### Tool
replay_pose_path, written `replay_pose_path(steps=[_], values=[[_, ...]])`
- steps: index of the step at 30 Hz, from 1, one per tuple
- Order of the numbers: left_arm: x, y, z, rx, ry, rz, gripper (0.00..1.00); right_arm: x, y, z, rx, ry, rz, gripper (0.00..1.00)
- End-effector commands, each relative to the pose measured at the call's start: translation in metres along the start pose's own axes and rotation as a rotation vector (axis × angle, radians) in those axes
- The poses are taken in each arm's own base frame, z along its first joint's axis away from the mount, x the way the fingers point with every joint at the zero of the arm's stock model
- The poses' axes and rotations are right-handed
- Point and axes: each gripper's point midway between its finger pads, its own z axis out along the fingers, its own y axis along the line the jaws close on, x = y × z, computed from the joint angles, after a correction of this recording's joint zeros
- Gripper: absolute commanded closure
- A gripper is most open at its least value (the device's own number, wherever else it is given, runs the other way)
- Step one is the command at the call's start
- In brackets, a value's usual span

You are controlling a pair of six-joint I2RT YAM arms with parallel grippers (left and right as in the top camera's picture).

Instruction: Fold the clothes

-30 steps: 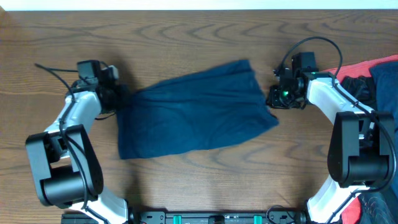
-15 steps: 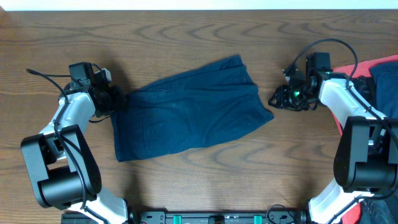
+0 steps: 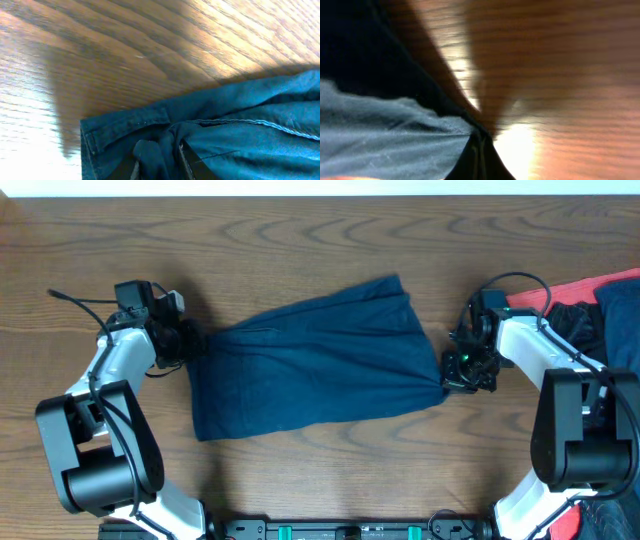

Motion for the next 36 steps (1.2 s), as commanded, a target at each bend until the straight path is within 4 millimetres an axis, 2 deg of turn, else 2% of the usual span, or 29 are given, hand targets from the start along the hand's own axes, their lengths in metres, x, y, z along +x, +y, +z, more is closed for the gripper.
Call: replay_pose_path(steps=[1,3,5,7,8,11,13,14,17,23,26,32,36], values=[[-0.010,0.002,-0.010,-0.014,-0.036,0.020,0.79,-0.004,-0.023,-0.008,0.103,-0.037,0.046,0.85],[-0.009,0.001,-0.013,-0.014,-0.033,0.035,0.79,-0.009,-0.021,-0.015,0.090,-0.066,0.049,0.83],[-0.007,-0.001,-0.018,-0.015,-0.031,0.053,0.77,-0.024,-0.014,-0.033,0.029,-0.153,0.050,0.83],[-0.007,-0.003,-0.024,-0.014,-0.037,0.058,0.68,-0.042,0.003,-0.056,-0.085,-0.261,0.007,0.77],[-0.007,-0.004,-0.028,-0.014,-0.041,0.059,0.62,-0.053,0.016,-0.071,-0.171,-0.332,-0.030,0.70],[-0.006,-0.009,-0.038,-0.008,-0.049,0.063,0.43,-0.079,0.050,-0.112,-0.368,-0.508,-0.122,0.65],[-0.004,-0.013,-0.043,-0.006,-0.046,0.069,0.36,-0.093,0.067,-0.128,-0.452,-0.583,-0.149,0.62],[-0.002,-0.015,-0.044,-0.006,-0.043,0.071,0.34,-0.099,0.073,-0.129,-0.466,-0.600,-0.142,0.62],[0.009,-0.019,-0.045,-0.006,-0.004,0.073,0.31,-0.113,0.089,-0.118,-0.490,-0.616,-0.157,0.62],[0.046,-0.020,-0.045,-0.021,0.143,0.038,0.30,-0.135,0.108,-0.066,-0.517,-0.571,-0.137,0.61],[0.064,-0.018,-0.049,-0.033,0.215,0.008,0.30,-0.143,0.116,-0.050,-0.557,-0.565,-0.161,0.60],[0.086,-0.015,-0.053,-0.047,0.305,-0.023,0.29,-0.149,0.122,-0.029,-0.606,-0.543,-0.150,0.59],[0.098,-0.014,-0.052,-0.051,0.341,-0.032,0.29,-0.147,0.132,-0.024,-0.659,-0.526,-0.178,0.60]])
